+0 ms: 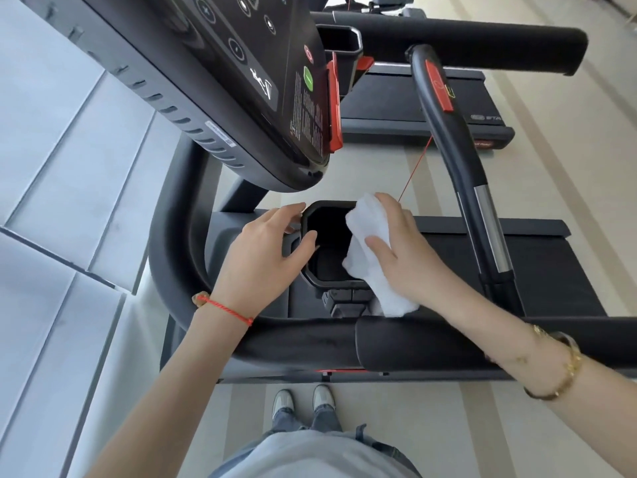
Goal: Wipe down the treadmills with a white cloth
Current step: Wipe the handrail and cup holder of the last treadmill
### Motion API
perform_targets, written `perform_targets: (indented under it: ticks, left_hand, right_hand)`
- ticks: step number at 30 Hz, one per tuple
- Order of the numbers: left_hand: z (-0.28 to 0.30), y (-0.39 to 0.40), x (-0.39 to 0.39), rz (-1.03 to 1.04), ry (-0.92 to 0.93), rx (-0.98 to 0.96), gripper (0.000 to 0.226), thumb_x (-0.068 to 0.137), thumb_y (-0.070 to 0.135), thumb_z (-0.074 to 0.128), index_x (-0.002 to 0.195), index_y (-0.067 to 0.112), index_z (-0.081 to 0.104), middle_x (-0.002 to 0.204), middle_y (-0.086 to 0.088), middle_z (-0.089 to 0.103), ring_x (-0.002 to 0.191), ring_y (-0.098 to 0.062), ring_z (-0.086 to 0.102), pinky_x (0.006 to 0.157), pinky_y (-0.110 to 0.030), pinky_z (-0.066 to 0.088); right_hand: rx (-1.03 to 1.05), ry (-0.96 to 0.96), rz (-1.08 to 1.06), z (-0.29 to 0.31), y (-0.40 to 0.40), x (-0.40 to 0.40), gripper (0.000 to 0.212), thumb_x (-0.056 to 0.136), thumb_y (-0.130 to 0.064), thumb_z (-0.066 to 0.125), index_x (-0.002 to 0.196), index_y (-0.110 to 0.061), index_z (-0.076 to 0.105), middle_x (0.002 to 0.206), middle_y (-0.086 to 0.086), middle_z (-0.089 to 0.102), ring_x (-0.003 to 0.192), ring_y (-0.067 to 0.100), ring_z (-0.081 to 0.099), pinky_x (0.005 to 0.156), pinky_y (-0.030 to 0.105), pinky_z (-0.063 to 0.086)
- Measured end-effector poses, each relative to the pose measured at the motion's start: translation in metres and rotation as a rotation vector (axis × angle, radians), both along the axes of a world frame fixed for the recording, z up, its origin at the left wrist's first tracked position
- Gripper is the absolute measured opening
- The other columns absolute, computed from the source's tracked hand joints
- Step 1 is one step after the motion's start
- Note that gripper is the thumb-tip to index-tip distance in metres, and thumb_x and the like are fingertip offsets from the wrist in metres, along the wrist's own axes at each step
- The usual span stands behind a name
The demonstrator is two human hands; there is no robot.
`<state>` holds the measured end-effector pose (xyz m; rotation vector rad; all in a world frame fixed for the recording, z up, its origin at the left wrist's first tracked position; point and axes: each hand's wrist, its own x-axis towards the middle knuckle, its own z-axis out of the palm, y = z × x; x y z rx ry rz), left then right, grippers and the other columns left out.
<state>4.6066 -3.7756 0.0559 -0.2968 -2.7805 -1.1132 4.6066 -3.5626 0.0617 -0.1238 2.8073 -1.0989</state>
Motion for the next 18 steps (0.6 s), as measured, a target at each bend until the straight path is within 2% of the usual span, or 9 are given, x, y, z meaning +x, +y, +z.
perform_targets:
  ticks: [3,6,8,10,14,18]
  left_hand:
    - [0.002,-0.002,0.009,0.036,0.024,-0.033,0.043,0.092,0.042,0.055,0.129,0.020,0.061,0.110,0.008,0.068,0.104,-0.010,0.062,0.091,-0.032,0.052]
    - [0.002,-0.005,0.018,0.033,0.009,-0.024,0.039,0.095,0.038,0.052,0.129,0.022,0.061,0.109,0.008,0.069,0.101,-0.011,0.063,0.088,-0.038,0.053]
    - [0.001,-0.005,0.022,0.031,0.008,-0.041,0.038,0.096,0.036,0.053,0.130,0.021,0.060,0.109,0.006,0.069,0.102,-0.013,0.063,0.087,-0.039,0.053]
    - [0.001,-0.005,0.024,0.031,0.007,-0.058,0.036,0.096,0.035,0.054,0.128,0.019,0.060,0.106,0.005,0.068,0.100,-0.014,0.064,0.086,-0.039,0.053]
    - [0.002,-0.004,0.024,0.048,-0.001,-0.064,0.040,0.095,0.038,0.053,0.131,0.021,0.060,0.108,0.007,0.068,0.101,-0.009,0.063,0.090,-0.032,0.052]
    - [0.004,-0.004,0.025,0.040,-0.005,-0.050,0.041,0.096,0.038,0.052,0.133,0.022,0.059,0.111,0.009,0.067,0.103,-0.006,0.062,0.092,-0.031,0.052]
  right_hand:
    - [0.125,0.068,0.182,0.011,0.000,-0.034,0.037,0.103,-0.021,0.040,0.138,-0.030,0.040,0.135,-0.001,0.048,0.108,0.026,0.053,0.082,0.034,0.037]
    - [0.216,0.085,0.424,0.019,-0.007,-0.058,0.034,0.103,-0.028,0.040,0.135,-0.040,0.043,0.134,-0.011,0.054,0.112,0.021,0.055,0.093,0.042,0.041]
    - [0.318,0.119,0.531,0.020,-0.017,-0.066,0.033,0.103,-0.032,0.039,0.132,-0.047,0.040,0.135,-0.016,0.052,0.107,0.019,0.056,0.086,0.039,0.041]
    - [0.392,0.193,0.606,0.020,-0.026,-0.071,0.031,0.102,-0.027,0.041,0.126,-0.048,0.043,0.131,-0.019,0.052,0.098,0.018,0.057,0.076,0.035,0.039]
    - [0.383,0.188,0.550,0.018,-0.020,-0.067,0.031,0.102,-0.034,0.039,0.129,-0.050,0.038,0.128,-0.017,0.055,0.094,0.021,0.056,0.074,0.036,0.039]
    - [0.247,0.064,0.344,0.013,0.009,-0.050,0.036,0.102,-0.033,0.038,0.137,-0.038,0.035,0.119,-0.005,0.056,0.093,0.022,0.052,0.073,0.035,0.033]
